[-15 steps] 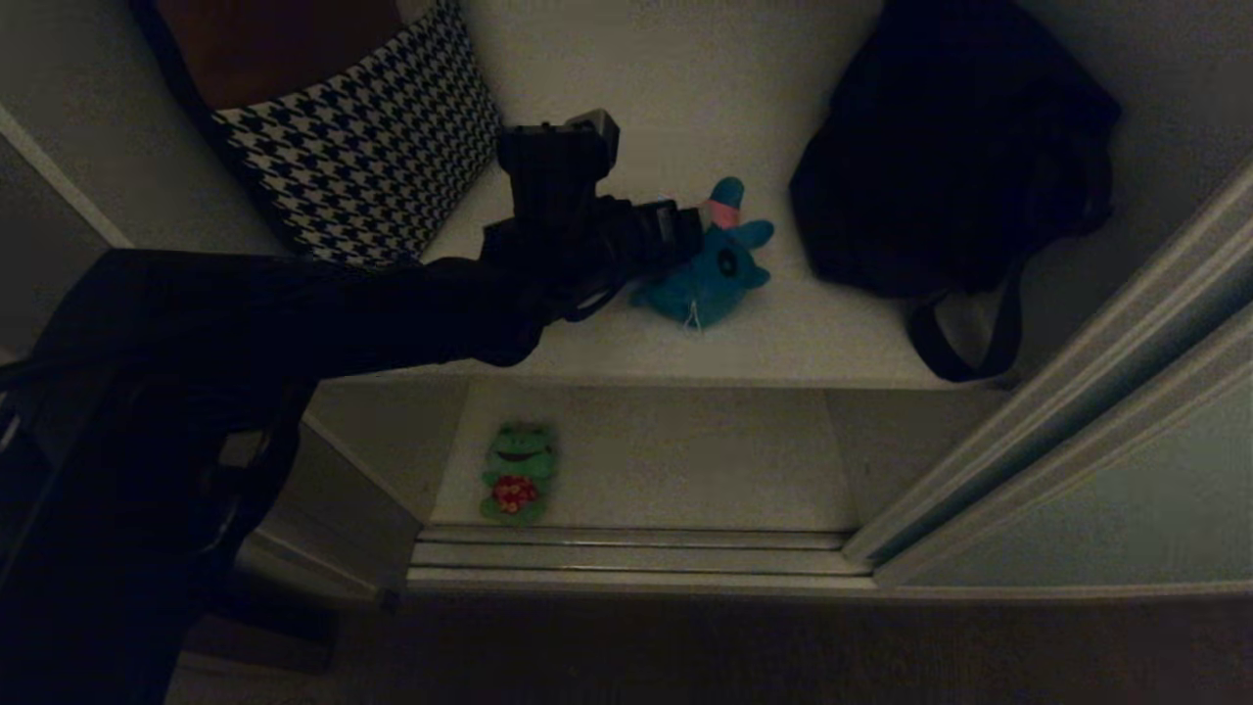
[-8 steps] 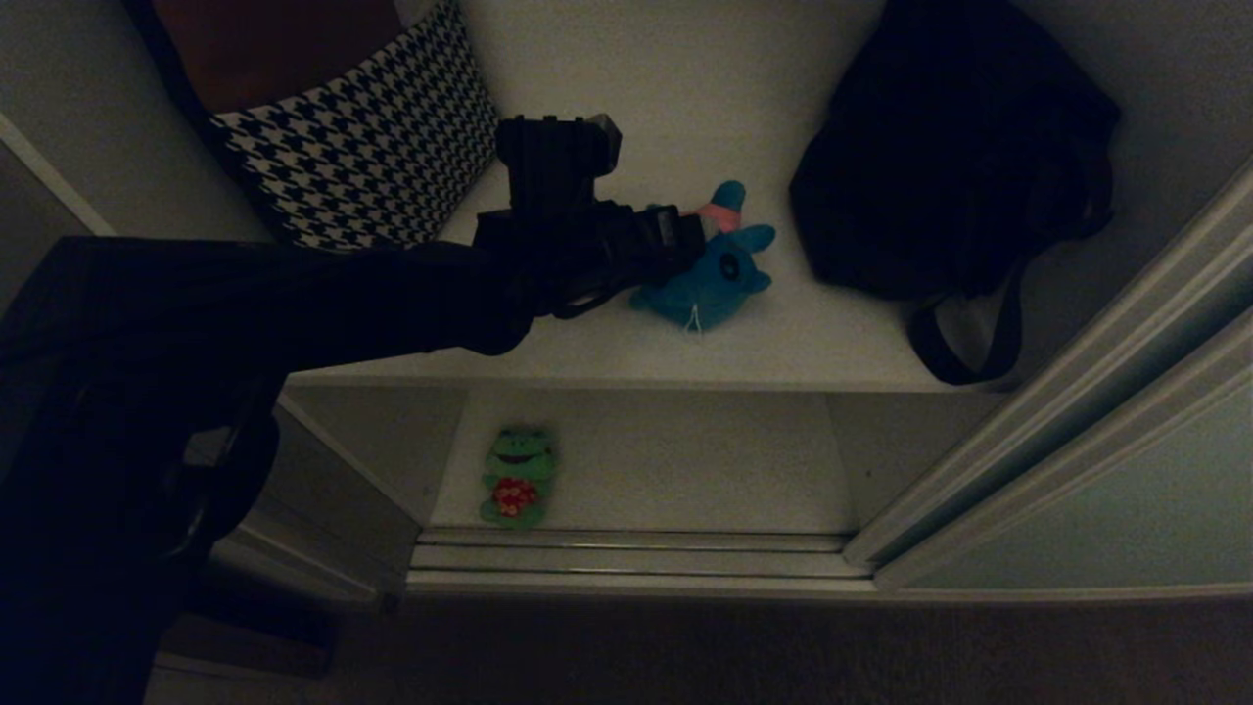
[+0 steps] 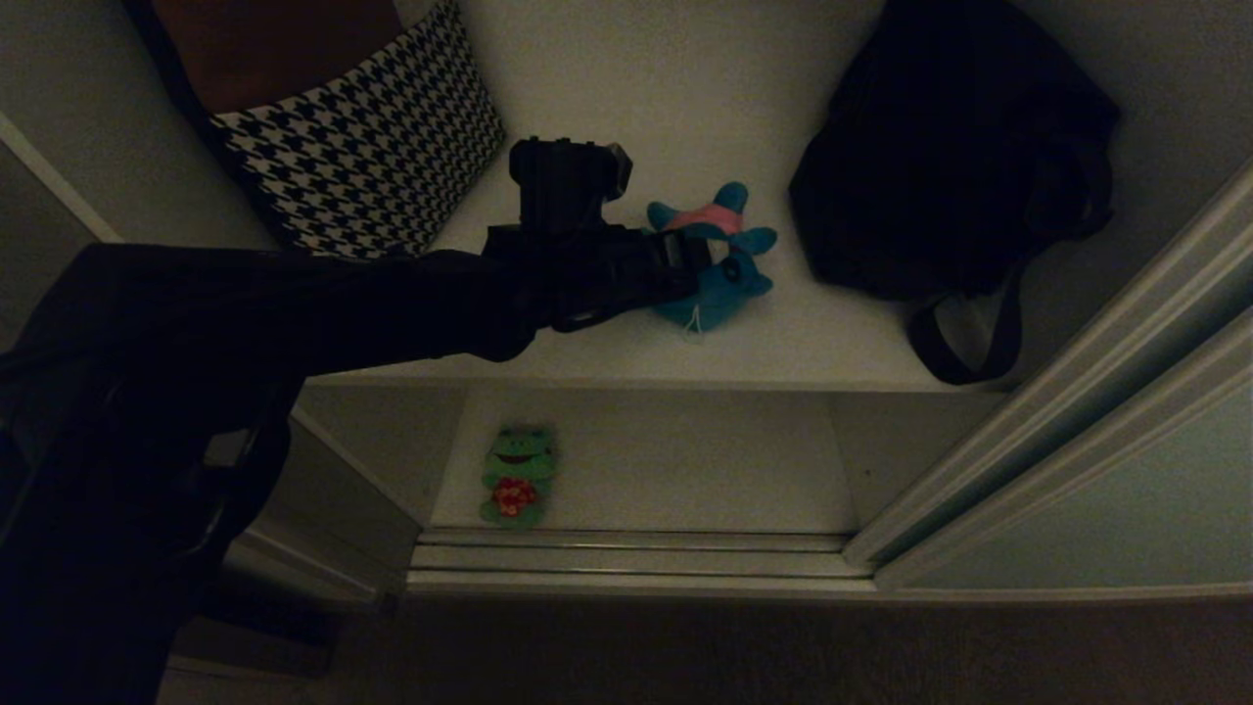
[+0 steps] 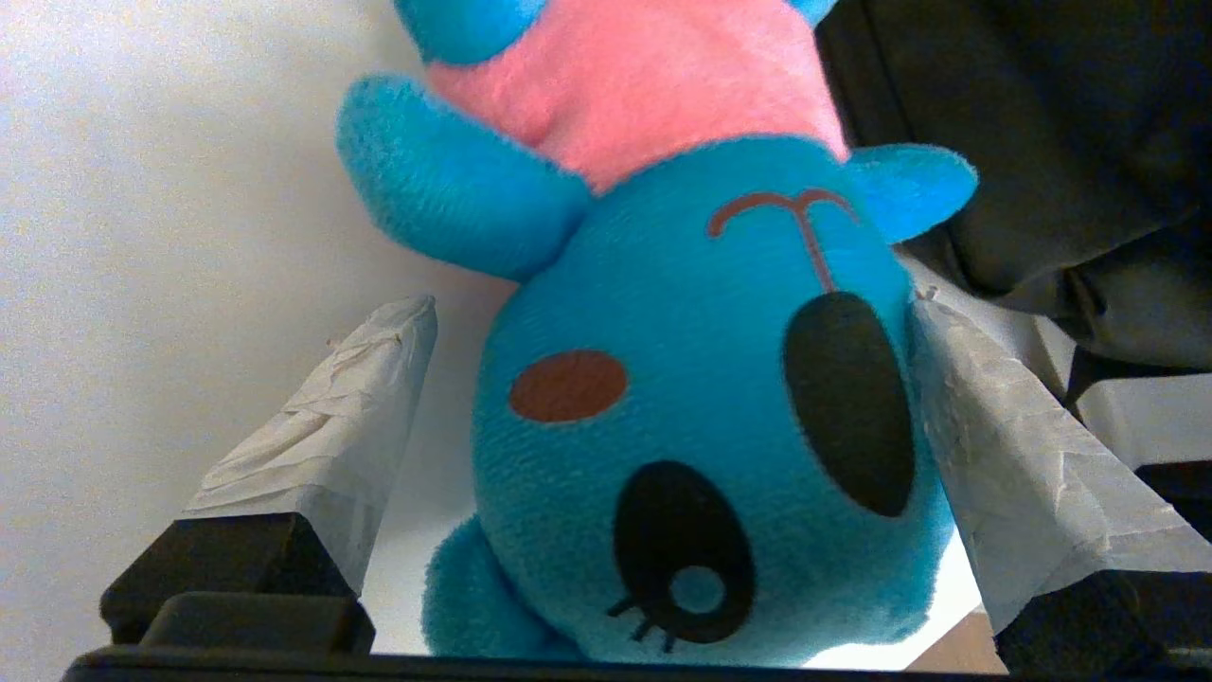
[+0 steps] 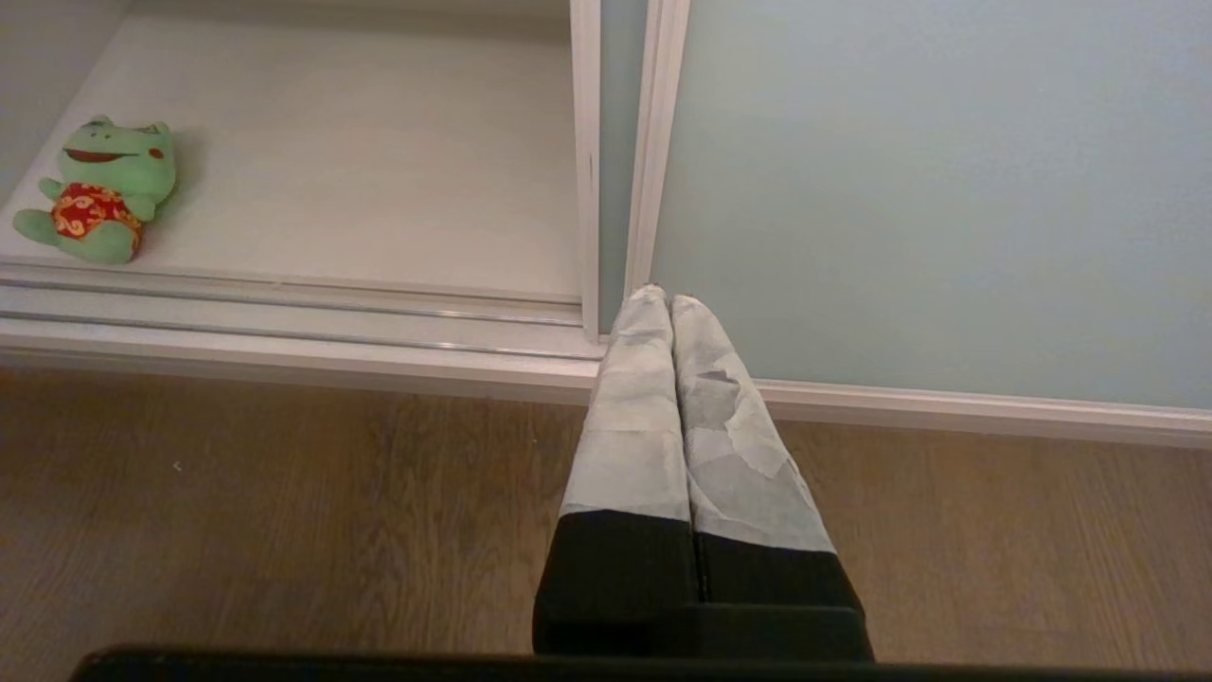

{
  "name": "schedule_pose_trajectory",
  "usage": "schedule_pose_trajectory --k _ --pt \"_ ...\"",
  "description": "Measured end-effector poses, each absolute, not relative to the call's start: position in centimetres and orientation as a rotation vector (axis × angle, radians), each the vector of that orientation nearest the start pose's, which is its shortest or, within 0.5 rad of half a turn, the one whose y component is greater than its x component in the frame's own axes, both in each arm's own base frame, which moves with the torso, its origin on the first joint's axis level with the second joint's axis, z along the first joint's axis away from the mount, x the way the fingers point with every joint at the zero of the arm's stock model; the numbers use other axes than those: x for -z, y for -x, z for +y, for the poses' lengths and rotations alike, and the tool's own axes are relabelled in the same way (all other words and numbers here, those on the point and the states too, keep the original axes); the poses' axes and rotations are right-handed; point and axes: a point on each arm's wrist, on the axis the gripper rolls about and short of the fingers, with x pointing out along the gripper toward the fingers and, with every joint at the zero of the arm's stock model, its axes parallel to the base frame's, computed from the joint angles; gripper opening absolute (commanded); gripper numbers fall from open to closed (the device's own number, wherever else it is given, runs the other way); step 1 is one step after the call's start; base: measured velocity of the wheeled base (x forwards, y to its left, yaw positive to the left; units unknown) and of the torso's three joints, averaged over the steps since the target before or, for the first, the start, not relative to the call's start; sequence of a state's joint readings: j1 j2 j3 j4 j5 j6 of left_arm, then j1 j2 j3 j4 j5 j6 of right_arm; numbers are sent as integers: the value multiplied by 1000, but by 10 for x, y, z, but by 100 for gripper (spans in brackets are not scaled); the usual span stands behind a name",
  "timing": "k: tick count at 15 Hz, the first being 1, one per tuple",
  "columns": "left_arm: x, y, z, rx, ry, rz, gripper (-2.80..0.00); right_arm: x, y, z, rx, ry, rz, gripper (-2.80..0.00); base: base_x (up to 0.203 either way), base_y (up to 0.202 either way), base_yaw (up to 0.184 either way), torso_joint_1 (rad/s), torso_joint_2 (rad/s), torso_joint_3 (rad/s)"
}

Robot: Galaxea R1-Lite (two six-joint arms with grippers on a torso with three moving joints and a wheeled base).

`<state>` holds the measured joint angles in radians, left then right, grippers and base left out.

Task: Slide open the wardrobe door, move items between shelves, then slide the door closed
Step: Place the blue doll on the lower shelf

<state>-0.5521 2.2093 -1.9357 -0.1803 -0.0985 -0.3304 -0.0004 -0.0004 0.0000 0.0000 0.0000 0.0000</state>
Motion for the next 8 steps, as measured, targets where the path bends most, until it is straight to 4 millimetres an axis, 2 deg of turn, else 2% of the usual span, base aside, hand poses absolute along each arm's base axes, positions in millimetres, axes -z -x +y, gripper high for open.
schedule_pose_trajectory --k 3,4,8 --pt "-253 -400 -250 652 295 209 0 -75 23 0 1 0 0 -280 0 0 0 0 0 0" --pt "-253 -400 -250 654 294 208 -280 -75 23 0 1 0 0 -280 0 0 0 0 0 0" --pt "-251 -401 -251 672 296 210 -280 -75 23 0 1 0 0 -280 0 0 0 0 0 0"
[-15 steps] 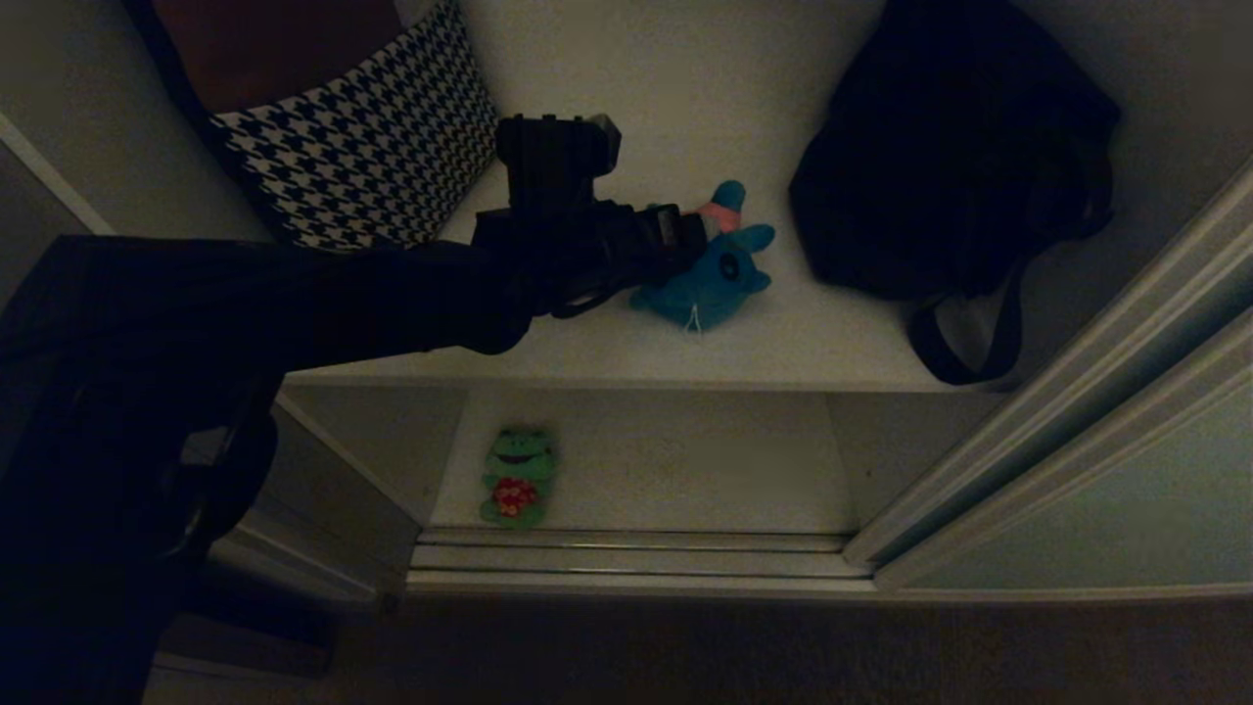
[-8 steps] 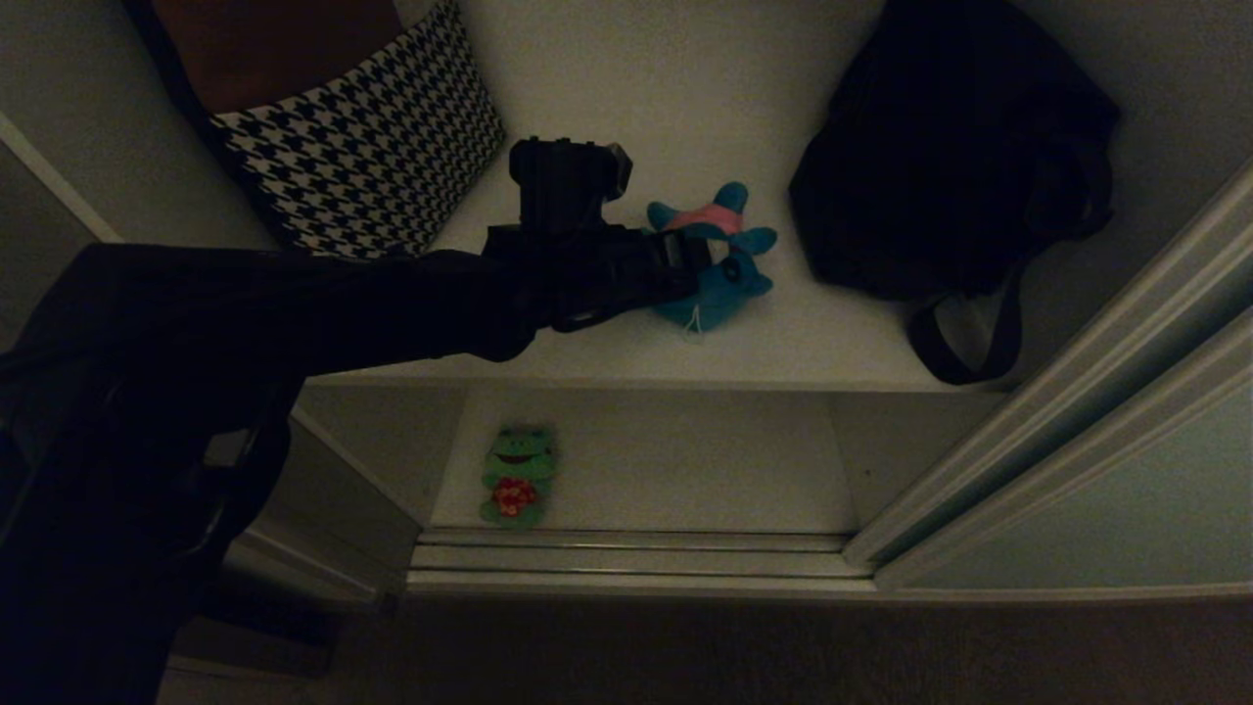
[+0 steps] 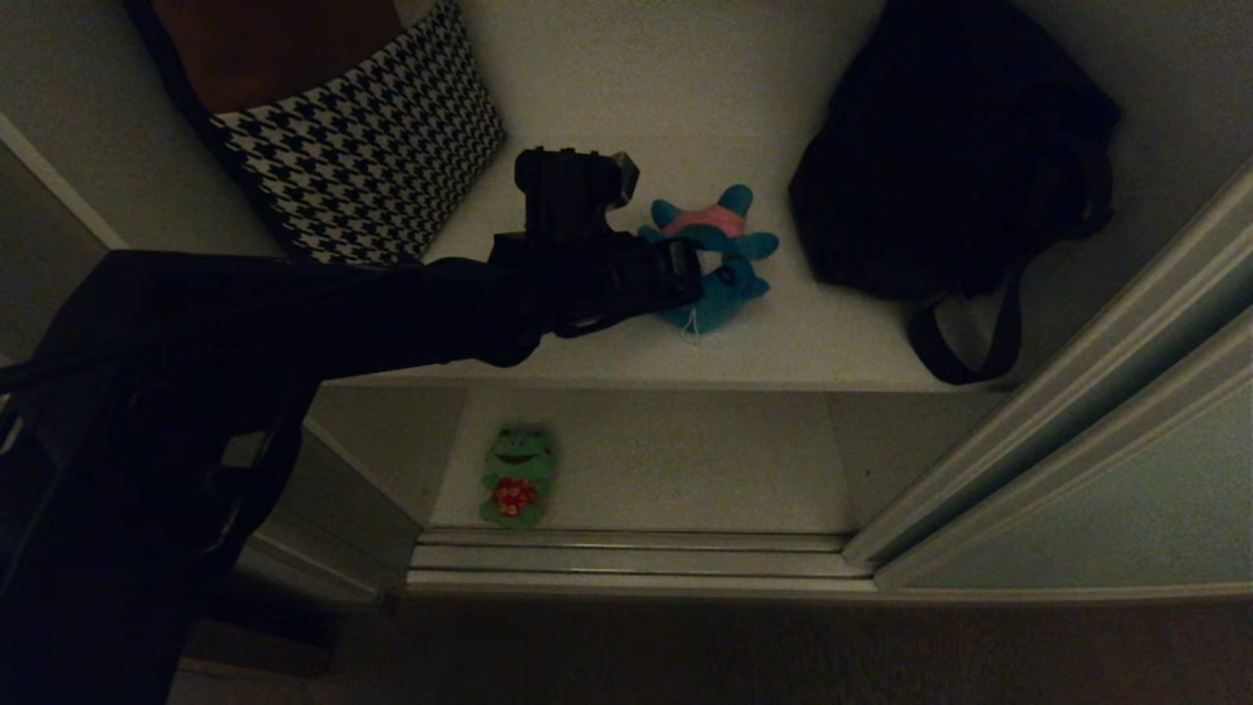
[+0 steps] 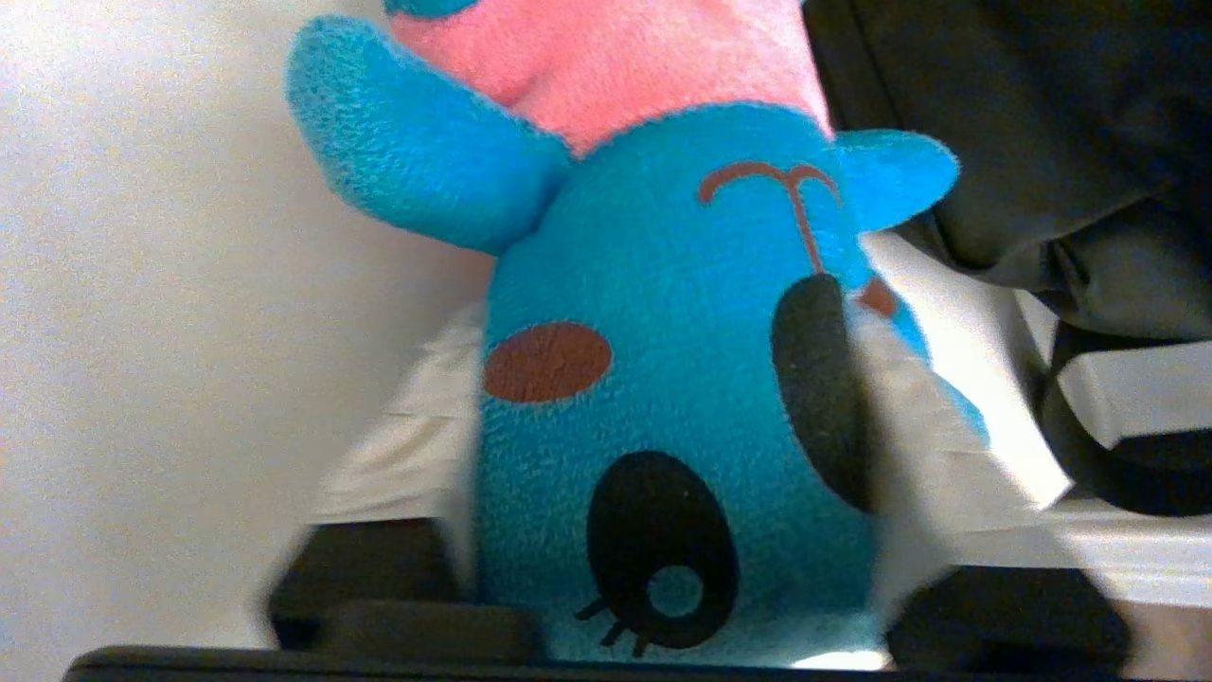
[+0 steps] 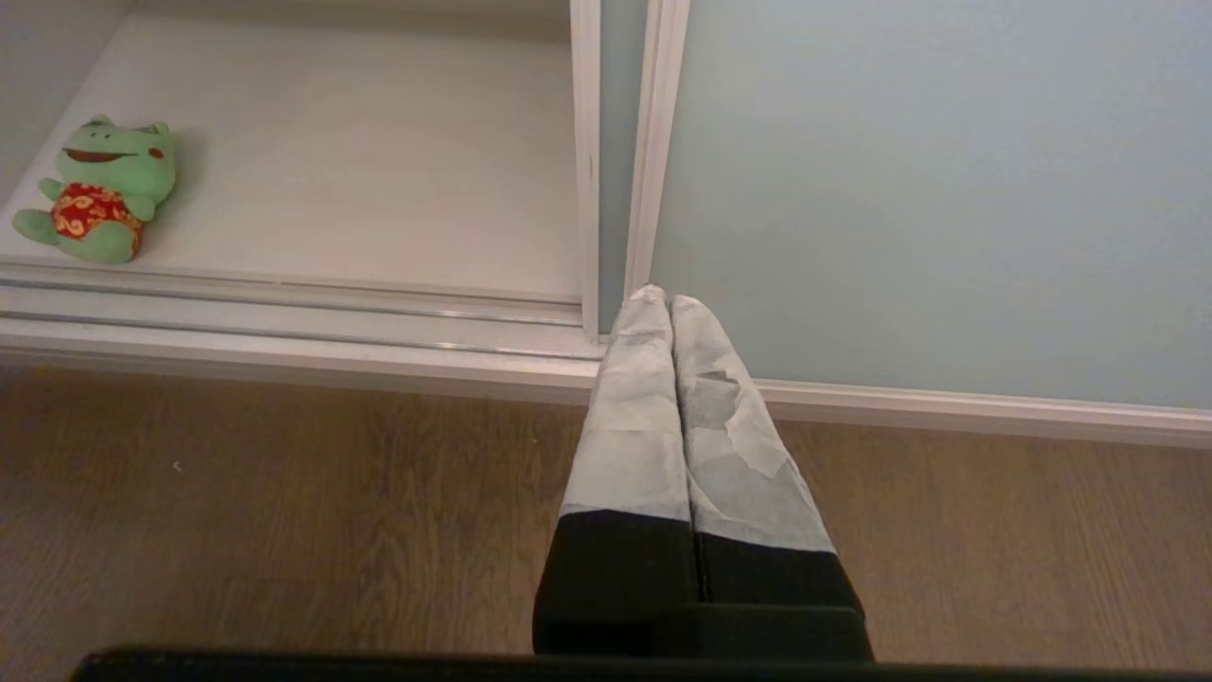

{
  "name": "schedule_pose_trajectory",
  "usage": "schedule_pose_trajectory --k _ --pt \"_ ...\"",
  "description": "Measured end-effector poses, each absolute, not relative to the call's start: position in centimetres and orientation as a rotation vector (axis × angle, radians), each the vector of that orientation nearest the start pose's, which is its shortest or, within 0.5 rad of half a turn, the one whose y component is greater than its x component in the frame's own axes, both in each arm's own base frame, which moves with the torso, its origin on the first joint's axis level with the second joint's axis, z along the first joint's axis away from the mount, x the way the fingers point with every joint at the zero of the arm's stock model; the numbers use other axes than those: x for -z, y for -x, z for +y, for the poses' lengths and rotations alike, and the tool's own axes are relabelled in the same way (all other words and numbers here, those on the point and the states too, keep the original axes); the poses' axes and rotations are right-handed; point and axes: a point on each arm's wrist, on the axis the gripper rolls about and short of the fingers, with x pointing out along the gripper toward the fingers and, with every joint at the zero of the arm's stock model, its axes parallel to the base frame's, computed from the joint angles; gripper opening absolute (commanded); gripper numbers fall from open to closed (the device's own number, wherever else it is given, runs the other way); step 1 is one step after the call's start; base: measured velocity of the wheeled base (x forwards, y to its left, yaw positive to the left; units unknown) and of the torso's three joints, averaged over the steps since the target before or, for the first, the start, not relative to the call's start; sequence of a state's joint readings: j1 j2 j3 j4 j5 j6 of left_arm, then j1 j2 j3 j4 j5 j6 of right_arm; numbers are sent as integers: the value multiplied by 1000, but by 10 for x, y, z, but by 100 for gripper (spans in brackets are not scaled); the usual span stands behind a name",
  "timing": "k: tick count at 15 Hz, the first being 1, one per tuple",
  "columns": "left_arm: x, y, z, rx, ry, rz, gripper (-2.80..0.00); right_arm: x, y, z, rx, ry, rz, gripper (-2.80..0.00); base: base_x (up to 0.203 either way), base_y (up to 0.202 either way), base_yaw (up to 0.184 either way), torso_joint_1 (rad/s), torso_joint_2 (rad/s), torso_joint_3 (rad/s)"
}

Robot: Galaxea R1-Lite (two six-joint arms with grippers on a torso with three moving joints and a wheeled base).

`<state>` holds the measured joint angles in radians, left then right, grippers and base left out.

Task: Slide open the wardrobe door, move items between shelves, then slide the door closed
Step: Place the blue doll on the lower shelf

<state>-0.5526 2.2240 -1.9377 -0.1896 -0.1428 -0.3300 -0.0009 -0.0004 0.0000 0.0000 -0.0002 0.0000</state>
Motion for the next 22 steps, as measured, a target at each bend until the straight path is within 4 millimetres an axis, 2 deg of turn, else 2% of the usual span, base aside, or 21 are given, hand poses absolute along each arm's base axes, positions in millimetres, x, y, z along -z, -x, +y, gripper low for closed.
schedule_pose_trajectory --k 4,7,12,14,17,20,22 --pt "-256 -399 -250 681 300 202 -280 -75 23 0 1 0 0 -280 0 0 0 0 0 0" --pt "-268 -392 -246 679 315 185 -280 -75 23 0 1 0 0 -280 0 0 0 0 0 0" --pt "-300 -361 -232 635 330 148 -280 -75 23 0 1 0 0 -280 0 0 0 0 0 0" --pt "-312 -336 -223 625 317 182 -280 -75 23 0 1 0 0 -280 0 0 0 0 0 0" --pt "-325 -285 -201 625 289 271 -280 -75 23 0 1 0 0 -280 0 0 0 0 0 0" --pt "-318 -227 -170 611 251 374 -280 -75 23 0 1 0 0 -280 0 0 0 0 0 0" --pt "-302 -191 -146 595 218 464 -280 -75 23 0 0 0 0 -280 0 0 0 0 0 0"
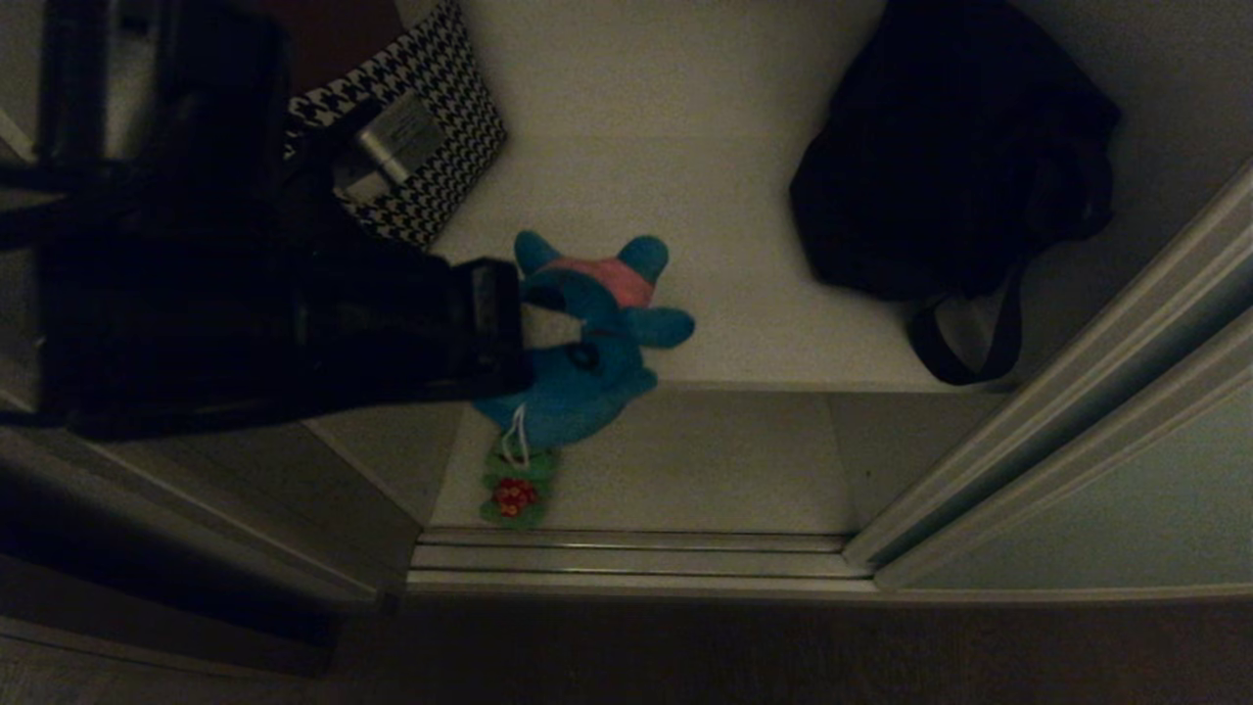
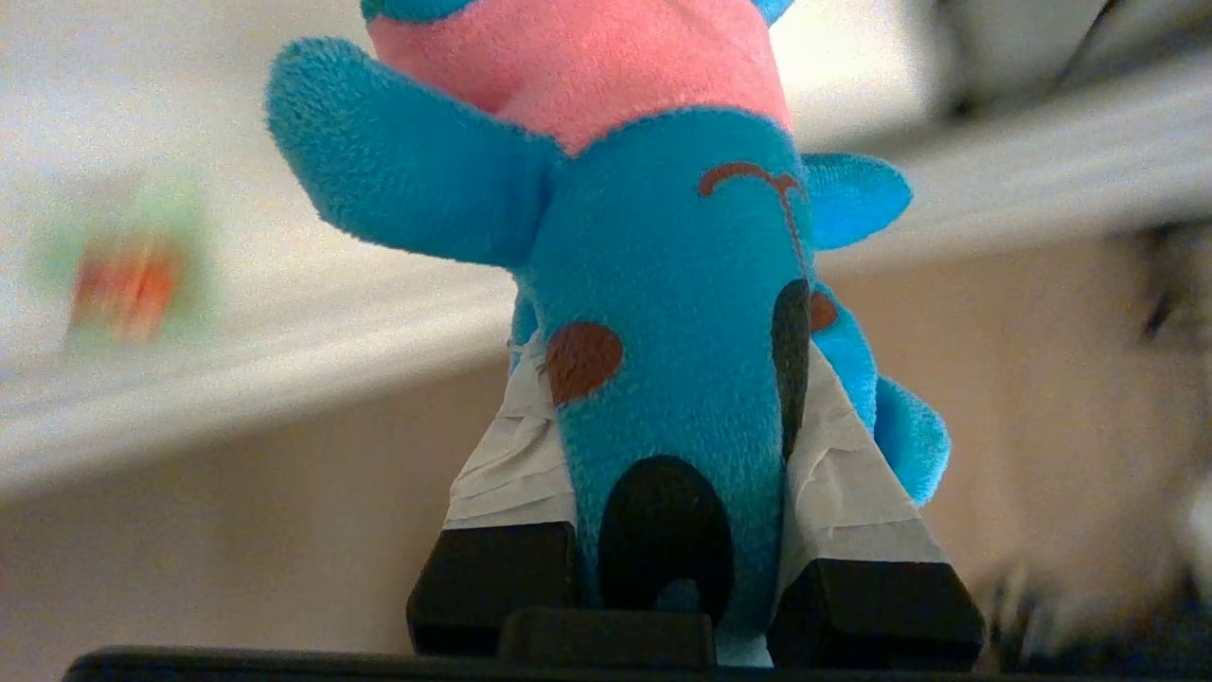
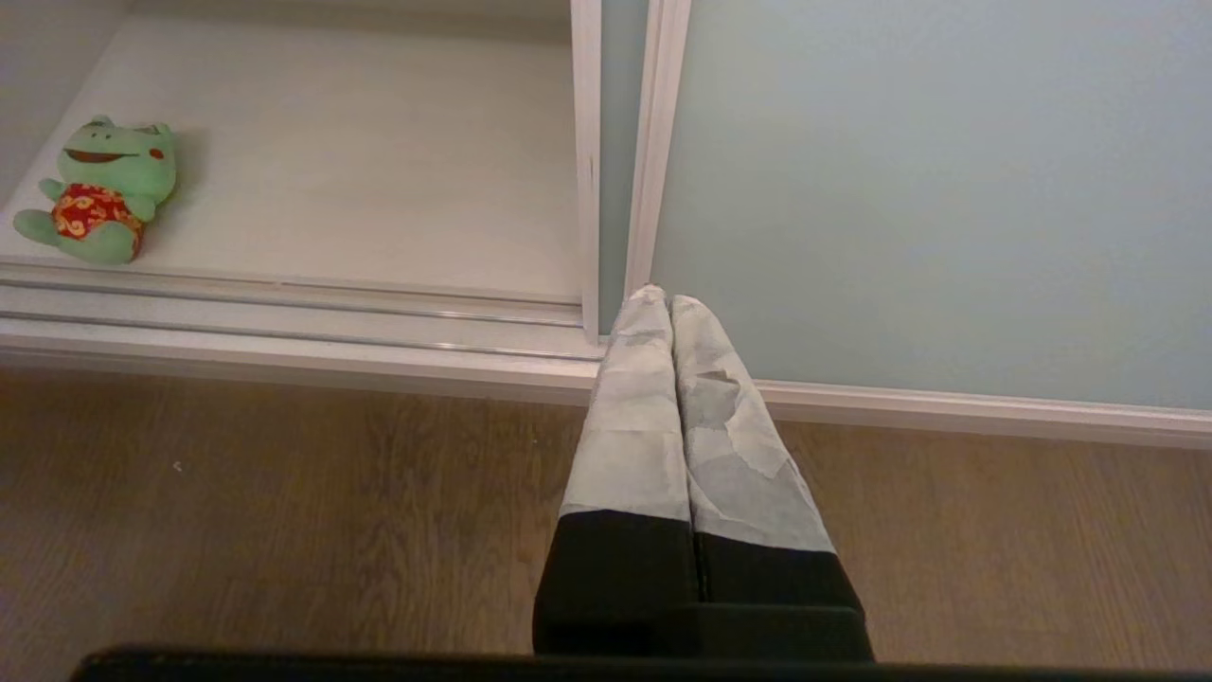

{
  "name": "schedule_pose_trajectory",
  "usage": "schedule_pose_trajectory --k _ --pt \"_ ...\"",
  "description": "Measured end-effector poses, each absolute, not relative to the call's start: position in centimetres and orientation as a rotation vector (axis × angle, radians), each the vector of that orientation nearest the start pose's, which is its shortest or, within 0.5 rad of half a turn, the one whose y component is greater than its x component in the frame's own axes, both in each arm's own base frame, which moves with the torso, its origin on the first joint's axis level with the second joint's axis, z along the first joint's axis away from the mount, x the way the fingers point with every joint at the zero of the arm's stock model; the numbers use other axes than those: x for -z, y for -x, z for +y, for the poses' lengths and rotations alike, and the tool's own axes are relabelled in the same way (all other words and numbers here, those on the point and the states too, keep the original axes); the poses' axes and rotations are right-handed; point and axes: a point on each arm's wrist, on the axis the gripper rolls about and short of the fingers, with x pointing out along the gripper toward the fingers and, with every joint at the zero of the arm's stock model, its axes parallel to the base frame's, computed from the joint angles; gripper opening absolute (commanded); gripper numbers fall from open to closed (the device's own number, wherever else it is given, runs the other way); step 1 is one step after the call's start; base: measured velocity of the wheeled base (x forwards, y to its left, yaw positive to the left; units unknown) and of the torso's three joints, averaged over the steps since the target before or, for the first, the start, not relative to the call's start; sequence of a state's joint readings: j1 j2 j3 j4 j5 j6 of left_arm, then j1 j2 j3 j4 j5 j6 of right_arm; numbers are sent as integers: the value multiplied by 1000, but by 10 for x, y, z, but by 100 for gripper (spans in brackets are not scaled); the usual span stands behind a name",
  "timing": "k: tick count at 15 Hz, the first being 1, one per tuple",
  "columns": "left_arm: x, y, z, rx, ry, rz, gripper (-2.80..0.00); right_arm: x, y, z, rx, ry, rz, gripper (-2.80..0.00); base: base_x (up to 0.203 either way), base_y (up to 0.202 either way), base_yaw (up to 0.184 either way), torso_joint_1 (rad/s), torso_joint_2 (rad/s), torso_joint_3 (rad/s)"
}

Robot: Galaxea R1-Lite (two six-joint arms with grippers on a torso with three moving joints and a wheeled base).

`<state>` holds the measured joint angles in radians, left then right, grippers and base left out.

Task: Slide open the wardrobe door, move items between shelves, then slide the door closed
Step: Place the blue doll on the lower shelf

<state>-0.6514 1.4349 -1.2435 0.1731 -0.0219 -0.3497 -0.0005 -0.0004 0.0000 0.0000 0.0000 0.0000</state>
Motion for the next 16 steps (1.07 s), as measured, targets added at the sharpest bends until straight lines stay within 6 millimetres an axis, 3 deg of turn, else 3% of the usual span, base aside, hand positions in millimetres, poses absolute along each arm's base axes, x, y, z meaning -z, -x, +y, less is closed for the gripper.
schedule_pose_trajectory --k 4,7,10,16 --pt "-236 -141 -109 539 145 694 -280 -75 23 0 1 0 0 -280 0 0 0 0 0 0" --pt "-194 -126 -98 503 145 794 -280 -75 23 0 1 0 0 -280 0 0 0 0 0 0" --pt "-163 -140 -109 490 142 836 -280 -75 23 0 1 0 0 -280 0 0 0 0 0 0" --pt "-98 -193 -151 467 85 934 -280 -75 23 0 1 0 0 -280 0 0 0 0 0 0"
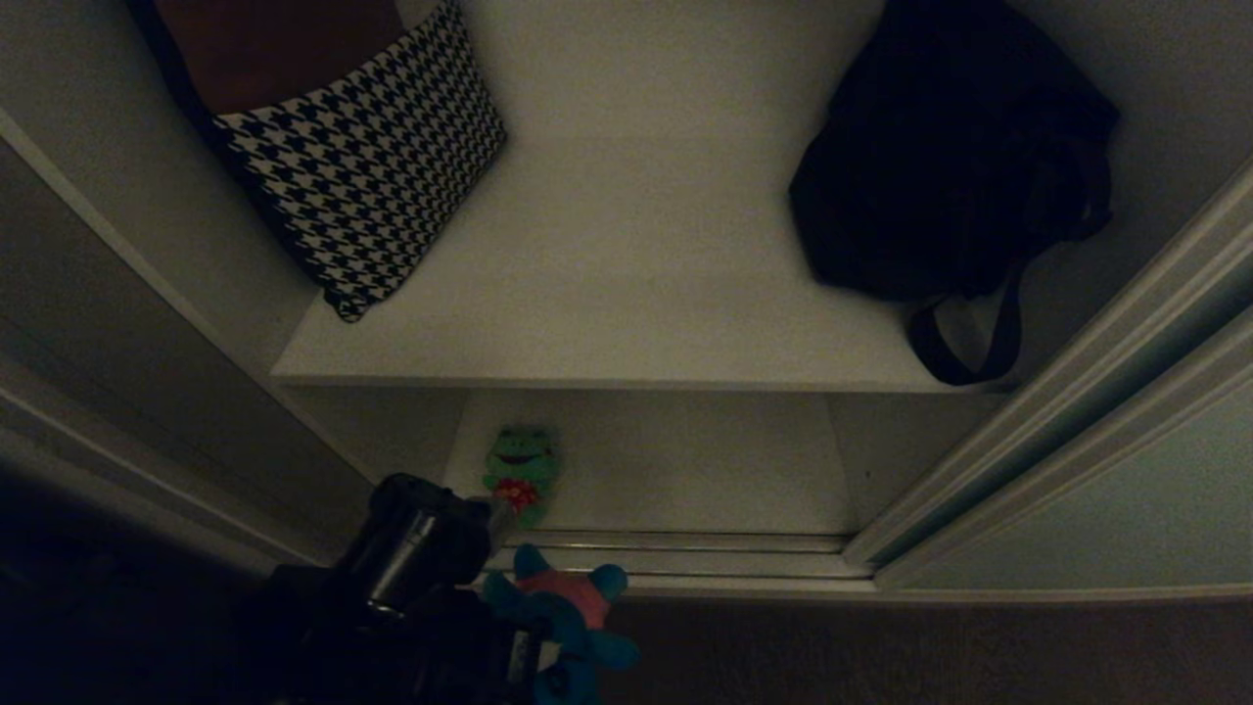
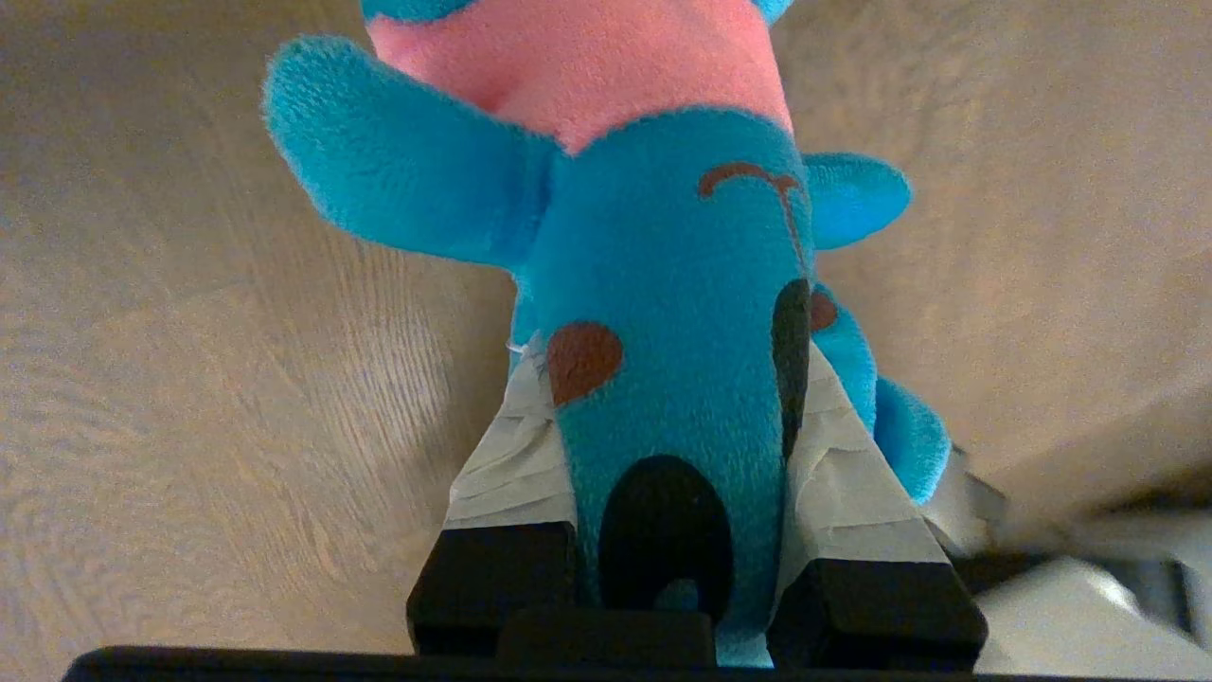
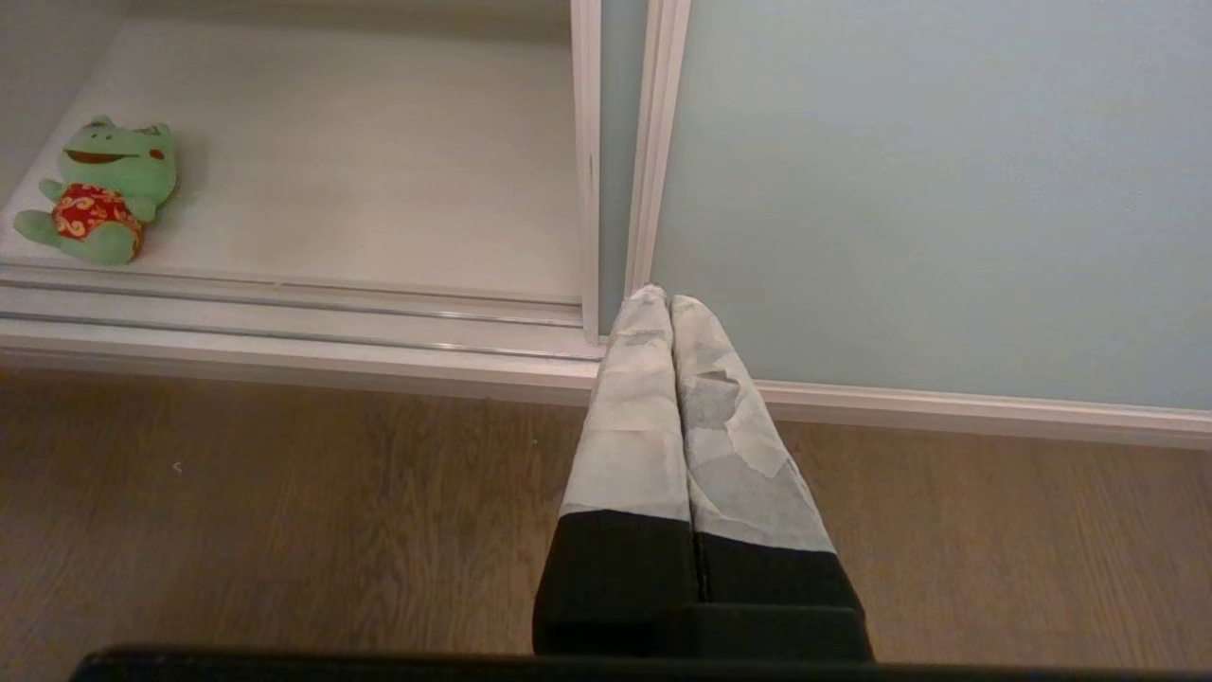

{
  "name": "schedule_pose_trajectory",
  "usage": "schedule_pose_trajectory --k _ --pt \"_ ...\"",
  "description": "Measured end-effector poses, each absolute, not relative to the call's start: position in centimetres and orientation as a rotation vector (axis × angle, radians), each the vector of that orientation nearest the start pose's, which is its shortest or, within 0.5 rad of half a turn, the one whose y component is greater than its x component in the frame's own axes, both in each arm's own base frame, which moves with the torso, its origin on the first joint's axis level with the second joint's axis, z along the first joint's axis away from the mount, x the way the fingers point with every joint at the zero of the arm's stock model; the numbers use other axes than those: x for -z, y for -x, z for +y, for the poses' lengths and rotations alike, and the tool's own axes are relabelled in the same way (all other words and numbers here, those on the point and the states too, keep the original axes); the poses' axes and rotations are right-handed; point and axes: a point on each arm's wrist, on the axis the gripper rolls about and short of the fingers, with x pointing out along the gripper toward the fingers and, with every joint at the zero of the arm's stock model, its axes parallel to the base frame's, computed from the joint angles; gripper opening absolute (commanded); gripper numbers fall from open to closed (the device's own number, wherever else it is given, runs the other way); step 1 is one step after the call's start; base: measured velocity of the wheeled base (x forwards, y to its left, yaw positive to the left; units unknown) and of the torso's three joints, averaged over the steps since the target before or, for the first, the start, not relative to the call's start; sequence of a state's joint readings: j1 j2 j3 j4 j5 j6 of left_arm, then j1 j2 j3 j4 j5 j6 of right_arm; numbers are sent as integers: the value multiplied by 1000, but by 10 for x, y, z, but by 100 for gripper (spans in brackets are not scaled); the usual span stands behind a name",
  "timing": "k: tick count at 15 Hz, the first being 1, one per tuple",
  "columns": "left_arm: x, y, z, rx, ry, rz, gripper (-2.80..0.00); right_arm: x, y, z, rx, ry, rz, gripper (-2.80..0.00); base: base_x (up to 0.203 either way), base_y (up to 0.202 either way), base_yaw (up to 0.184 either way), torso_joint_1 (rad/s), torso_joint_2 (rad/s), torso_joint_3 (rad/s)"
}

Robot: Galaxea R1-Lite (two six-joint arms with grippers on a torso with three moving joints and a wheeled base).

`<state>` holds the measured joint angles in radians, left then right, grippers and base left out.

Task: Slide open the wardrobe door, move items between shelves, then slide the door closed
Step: Place the blue doll on the lower shelf

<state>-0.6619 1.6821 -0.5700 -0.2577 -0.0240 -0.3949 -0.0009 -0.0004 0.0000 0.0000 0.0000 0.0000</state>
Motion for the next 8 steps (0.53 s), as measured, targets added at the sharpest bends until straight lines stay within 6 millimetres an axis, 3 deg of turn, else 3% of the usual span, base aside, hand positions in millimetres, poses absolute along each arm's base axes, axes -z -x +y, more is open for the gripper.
schedule_pose_trajectory --k 2,8 --pt "-76 -211 -165 475 53 949 -280 -75 23 0 1 0 0 -280 0 0 0 0 0 0" --pt "-41 -267 -198 423 -4 909 -280 -75 23 0 1 0 0 -280 0 0 0 0 0 0"
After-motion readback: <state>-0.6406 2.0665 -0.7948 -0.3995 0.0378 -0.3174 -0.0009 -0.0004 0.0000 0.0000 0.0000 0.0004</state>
